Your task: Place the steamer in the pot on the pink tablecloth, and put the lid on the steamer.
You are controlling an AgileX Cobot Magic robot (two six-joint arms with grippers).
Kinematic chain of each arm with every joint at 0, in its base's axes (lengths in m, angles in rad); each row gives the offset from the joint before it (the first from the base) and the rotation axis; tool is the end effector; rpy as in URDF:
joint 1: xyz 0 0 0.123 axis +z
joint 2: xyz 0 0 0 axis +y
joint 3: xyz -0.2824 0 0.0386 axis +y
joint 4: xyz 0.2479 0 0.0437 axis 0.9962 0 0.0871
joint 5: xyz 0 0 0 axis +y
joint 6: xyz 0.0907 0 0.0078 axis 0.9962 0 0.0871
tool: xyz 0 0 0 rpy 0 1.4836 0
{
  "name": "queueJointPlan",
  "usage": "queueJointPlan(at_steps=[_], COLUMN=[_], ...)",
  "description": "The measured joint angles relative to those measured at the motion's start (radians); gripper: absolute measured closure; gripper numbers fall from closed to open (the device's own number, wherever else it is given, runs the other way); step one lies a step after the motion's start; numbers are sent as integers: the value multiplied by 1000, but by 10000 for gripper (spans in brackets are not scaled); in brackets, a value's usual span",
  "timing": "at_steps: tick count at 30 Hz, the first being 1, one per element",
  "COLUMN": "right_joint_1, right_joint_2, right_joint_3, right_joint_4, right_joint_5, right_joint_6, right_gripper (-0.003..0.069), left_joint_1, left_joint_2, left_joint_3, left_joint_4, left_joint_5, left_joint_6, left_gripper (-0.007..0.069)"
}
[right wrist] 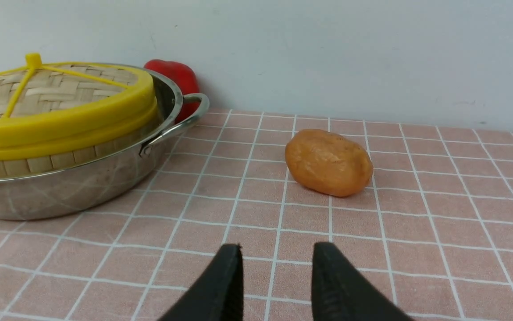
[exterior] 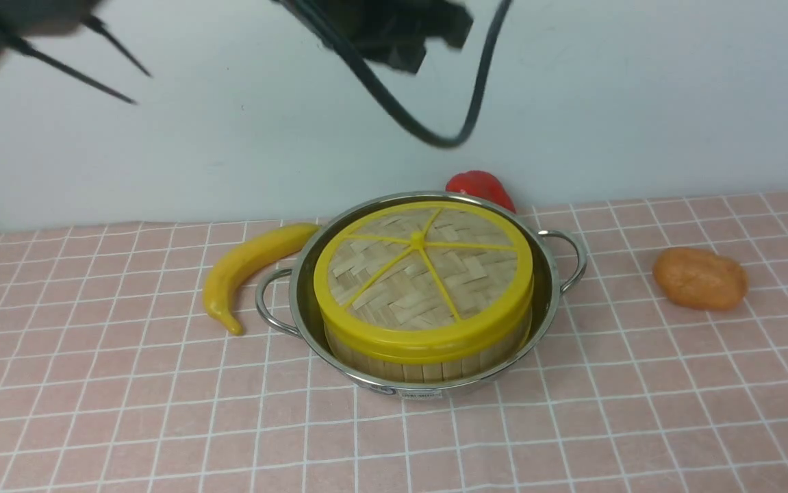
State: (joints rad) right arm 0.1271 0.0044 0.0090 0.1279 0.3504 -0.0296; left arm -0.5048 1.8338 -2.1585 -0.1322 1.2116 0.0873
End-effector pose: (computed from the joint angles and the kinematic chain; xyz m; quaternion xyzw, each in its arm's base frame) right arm 0.0528 0.0108 0.1785 -0.0278 0.7965 0.0829 0.5983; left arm 0.3401 -0.2008 0.4415 0.2714 0.8838 -0.1424 0.3534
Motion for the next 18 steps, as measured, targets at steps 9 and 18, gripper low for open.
queueJointPlan(at_steps=[9,18], right_joint_1=[0,0], right_joint_2=[0,0], right_joint_3=[0,0], right_joint_4=[0,0], right_joint_5=[0,0], right_joint_6=[0,0], right_gripper=[417,417], left_joint_1=[0,0], left_joint_2=[-78,-158], left_joint_3=[-1,176], left_joint_4=[-119,-34], left_joint_5=[3,-62], left_joint_6=[2,115], left_gripper=[646,633])
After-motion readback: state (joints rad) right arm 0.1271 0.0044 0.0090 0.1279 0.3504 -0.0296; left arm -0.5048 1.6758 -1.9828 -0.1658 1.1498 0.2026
